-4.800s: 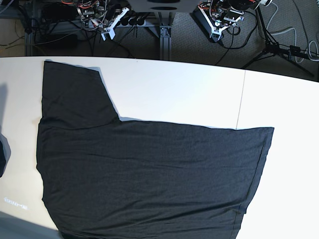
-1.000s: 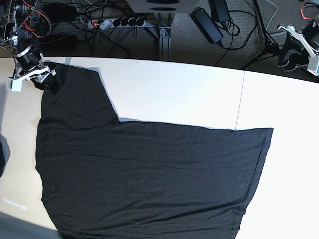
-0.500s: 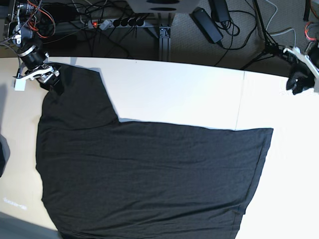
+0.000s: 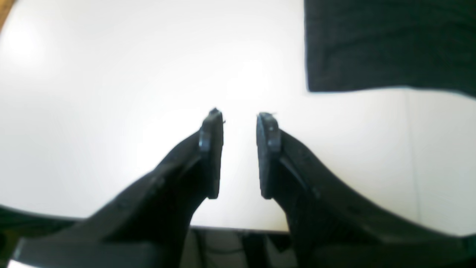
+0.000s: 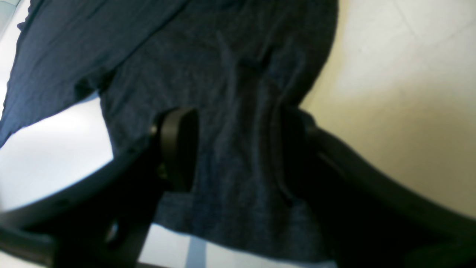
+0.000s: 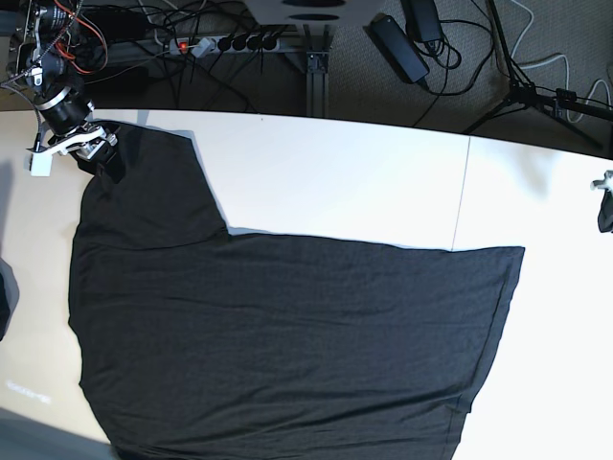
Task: Fold the T-shirt properly
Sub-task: 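Reach the left gripper to the shirt's hem corner and grasp it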
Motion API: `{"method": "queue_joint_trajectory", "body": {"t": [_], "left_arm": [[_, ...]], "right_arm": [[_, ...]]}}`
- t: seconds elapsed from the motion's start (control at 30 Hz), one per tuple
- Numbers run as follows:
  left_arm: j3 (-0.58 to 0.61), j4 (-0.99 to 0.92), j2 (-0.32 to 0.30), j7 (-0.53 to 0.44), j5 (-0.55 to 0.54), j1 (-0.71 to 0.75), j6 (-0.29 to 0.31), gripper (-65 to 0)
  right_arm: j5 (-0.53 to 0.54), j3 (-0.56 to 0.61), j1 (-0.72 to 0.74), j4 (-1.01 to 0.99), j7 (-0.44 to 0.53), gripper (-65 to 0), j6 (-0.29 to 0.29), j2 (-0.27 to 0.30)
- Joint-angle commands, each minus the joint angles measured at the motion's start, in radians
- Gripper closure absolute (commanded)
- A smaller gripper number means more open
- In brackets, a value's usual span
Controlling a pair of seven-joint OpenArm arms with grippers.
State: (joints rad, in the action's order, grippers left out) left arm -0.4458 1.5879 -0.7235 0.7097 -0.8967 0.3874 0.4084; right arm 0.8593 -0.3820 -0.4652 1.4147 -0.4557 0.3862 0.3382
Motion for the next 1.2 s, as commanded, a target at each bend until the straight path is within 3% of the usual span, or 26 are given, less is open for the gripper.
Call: {"method": "queue_joint_trajectory", "body": {"t": [0.0, 0.27, 0.57, 0.87, 1.17], "left_arm": [[0.021, -0.019, -0.030, -0.016, -0.031, -0.034, 0.039, -16.5], [0.261, -0.352, -0.001, 0.078, -0.183, -0.328, 0.062, -16.5], [0.390, -0.710, 0.080, 0.156, -0.245, -0.592, 0.079, -16.6], [0.513, -0.739, 0.126, 0.173, -0.251, -0.637, 0.082, -16.6], [0.520, -0.739, 0.167, 0.183, -0.251, -0.640, 0.087, -16.6]], "right_arm": [[-0.071, 0.010, -0.020, -0.018, -0.124, -36.2, 0.006, -0.003], [-0.070, 0.010, -0.020, -0.018, -0.125, -36.2, 0.006, -0.003], [-0.070, 0.010, -0.020, -0.018, -0.125, -36.2, 0.006, -0.003], [-0.070, 0.010, -0.020, -0.018, -0.125, -36.2, 0.006, -0.003], [-0.070, 0.010, -0.020, -0.018, -0.125, -36.2, 0.006, -0.003]]}}
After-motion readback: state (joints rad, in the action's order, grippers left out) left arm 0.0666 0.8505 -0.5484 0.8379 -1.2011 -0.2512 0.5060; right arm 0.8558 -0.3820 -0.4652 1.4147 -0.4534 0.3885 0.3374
